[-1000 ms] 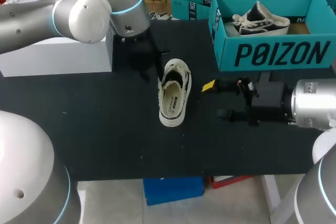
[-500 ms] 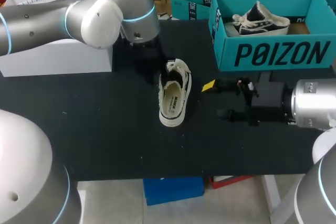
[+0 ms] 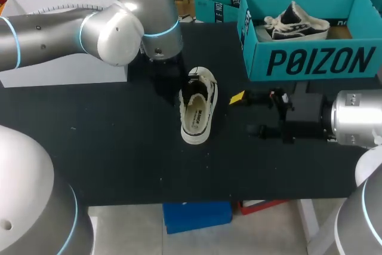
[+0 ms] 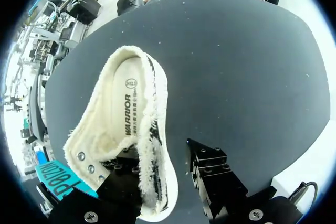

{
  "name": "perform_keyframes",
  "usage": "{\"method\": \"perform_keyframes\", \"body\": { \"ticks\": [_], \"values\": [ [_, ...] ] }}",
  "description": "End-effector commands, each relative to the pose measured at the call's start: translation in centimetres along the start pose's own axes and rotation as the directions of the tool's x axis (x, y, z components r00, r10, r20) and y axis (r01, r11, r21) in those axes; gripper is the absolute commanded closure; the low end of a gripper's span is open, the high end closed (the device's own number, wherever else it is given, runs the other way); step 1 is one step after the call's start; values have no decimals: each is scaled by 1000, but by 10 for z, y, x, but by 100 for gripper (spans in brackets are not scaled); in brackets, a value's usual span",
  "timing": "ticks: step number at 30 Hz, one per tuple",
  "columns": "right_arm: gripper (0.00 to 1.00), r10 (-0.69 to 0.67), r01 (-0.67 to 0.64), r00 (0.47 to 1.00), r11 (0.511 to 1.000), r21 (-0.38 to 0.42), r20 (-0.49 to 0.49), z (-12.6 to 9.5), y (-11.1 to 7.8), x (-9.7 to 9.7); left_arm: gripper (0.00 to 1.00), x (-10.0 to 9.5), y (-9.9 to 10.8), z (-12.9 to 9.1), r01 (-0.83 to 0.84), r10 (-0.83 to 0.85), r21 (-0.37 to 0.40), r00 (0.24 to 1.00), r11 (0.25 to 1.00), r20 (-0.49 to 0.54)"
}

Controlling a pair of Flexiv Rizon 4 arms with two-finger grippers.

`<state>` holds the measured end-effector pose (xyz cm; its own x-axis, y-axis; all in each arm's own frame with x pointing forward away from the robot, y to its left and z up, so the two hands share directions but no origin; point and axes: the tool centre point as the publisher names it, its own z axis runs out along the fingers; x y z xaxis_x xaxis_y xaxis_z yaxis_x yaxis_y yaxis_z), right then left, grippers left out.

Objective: Take the shoe out of the shoebox, open the shoe tongue, remove and reinsert the insole, then place the shoe into the shoebox

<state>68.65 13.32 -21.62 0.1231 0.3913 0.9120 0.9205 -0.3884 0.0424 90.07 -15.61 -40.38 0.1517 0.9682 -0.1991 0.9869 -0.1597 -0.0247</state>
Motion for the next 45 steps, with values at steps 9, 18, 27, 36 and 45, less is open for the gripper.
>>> {"method": "perform_keyframes", "body": {
  "ticks": [9,18,27,36,45],
  "values": [
    [0,0,0,1000,1000,-1,1,1,0,0,73,-5,1,10,-37,36,-43,999,998,-27],
    [0,0,0,1000,1000,-1,1,1,0,0,100,-3,0,20,-69,65,-70,996,995,-61],
    [0,0,0,1000,1000,-1,1,1,0,0,100,-8,2,-17,-74,72,-69,997,995,-27],
    [0,0,0,1000,1000,-1,1,1,0,0,100,-22,8,-96,-82,85,-146,996,986,12],
    [0,0,0,1000,1000,-1,1,1,0,0,100,-33,14,-167,-69,85,-226,994,972,63]
  ]
}}
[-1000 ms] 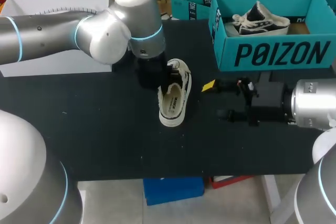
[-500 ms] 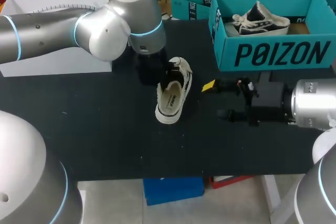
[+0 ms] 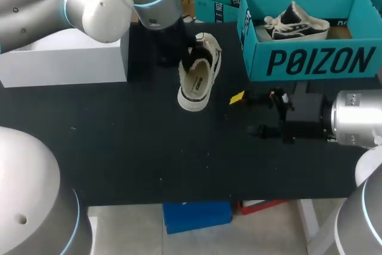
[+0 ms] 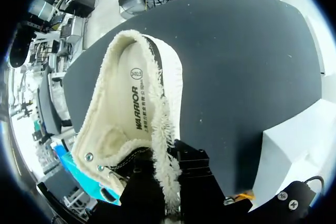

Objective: Take the shoe out of the shoebox, open the shoe tongue, remove and reinsert the insole, then place the shoe into the shoebox

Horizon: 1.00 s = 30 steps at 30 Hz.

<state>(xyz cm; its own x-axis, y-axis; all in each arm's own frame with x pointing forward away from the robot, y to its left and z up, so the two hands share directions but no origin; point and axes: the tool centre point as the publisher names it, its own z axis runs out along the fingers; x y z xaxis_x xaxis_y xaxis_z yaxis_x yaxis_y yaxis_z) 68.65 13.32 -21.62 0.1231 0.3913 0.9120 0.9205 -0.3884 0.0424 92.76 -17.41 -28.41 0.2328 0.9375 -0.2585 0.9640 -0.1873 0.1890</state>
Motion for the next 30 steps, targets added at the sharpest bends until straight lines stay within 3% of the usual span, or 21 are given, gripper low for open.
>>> {"method": "perform_keyframes", "body": {
  "ticks": [1,6,11,20,30],
  "values": [
    [0,0,0,1000,1000,-1,1,1,0,0,100,-1,0,-59,13,-13,-28,1000,1000,8],
    [0,0,0,1000,1000,-1,1,1,0,0,100,4,9,-90,107,-107,-60,994,993,7],
    [0,0,0,1000,1000,-1,1,1,0,0,100,31,24,-120,273,-272,-119,962,955,26],
    [0,0,0,1000,1000,-1,1,1,0,0,100,126,27,-156,548,-547,-219,834,807,71],
    [0,0,0,1000,1000,-1,1,1,0,0,100,242,0,-179,771,-771,-283,622,571,138]
  ]
}}
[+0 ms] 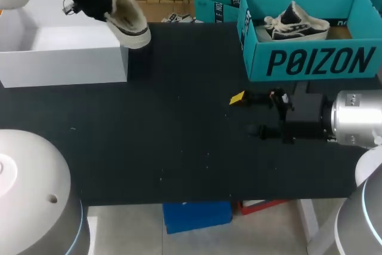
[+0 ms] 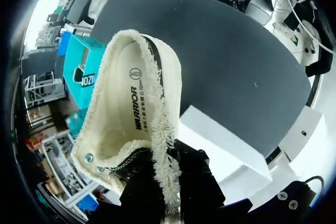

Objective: Take the shoe out of the shoebox, open the shoe tongue, remove and reinsert the insole, then place the shoe into the shoebox

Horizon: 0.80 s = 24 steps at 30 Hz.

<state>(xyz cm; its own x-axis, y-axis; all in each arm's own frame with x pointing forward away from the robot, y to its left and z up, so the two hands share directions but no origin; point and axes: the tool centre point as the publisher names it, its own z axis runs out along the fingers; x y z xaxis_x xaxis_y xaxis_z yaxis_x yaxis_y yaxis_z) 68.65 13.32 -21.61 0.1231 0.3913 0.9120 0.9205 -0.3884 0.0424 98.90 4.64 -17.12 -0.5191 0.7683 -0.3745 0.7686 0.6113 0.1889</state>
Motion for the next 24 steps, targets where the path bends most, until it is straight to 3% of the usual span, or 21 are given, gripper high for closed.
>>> {"method": "perform_keyframes", "body": {
  "ticks": [1,5,24],
  "values": [
    [0,0,0,1000,1000,-1,1,1,0,0,100,71,19,-15,135,-133,-43,990,990,47],
    [0,0,0,1000,1000,-1,1,1,0,0,100,98,43,-7,221,-217,-65,974,973,63],
    [0,0,0,1000,1000,-1,1,1,0,0,100,98,43,-7,221,-217,-65,974,973,63]
  ]
}}
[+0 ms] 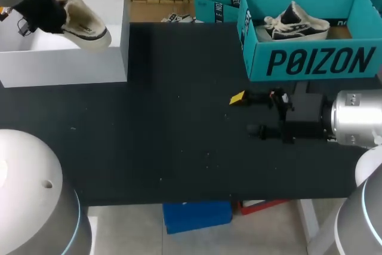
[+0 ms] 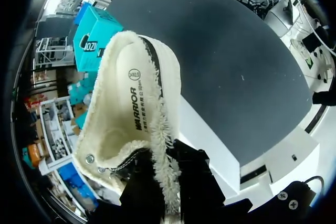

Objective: Take the shoe out of the shoebox, open the shoe tongue, remove and reinsert the insole, then place the shoe into the shoebox

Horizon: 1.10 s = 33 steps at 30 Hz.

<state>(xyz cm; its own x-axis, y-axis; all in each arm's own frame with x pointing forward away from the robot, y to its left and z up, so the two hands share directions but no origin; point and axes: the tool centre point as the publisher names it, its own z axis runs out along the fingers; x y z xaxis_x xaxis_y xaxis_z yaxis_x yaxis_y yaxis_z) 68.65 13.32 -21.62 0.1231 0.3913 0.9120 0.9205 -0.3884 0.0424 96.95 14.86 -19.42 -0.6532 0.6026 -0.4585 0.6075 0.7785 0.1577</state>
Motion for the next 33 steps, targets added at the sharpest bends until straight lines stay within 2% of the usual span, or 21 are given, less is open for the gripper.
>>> {"method": "perform_keyframes", "body": {
  "ticks": [1,2,9,13,17,25,33],
  "values": [
    [0,0,0,1000,1000,-1,1,1,0,0,100,1,0,-2,-3,3,-2,1000,1000,5],
    [0,0,0,1000,1000,-1,1,1,0,0,100,-4,3,0,22,-22,5,1000,1000,-6],
    [0,0,0,1000,1000,-1,1,1,0,0,100,-29,49,13,272,-276,-98,961,957,-25],
    [0,0,0,1000,1000,-1,1,1,0,0,100,-31,75,21,391,-401,-162,915,906,-37],
    [0,0,0,1000,1000,-1,1,1,0,0,100,-28,93,33,462,-485,-212,872,861,-69],
    [0,0,0,1000,1000,-1,1,1,0,0,100,-19,100,56,503,-540,-252,836,827,-100],
    [0,0,0,1000,1000,-1,1,1,0,0,100,-5,91,75,516,-558,-258,821,817,-121]
  ]
}}
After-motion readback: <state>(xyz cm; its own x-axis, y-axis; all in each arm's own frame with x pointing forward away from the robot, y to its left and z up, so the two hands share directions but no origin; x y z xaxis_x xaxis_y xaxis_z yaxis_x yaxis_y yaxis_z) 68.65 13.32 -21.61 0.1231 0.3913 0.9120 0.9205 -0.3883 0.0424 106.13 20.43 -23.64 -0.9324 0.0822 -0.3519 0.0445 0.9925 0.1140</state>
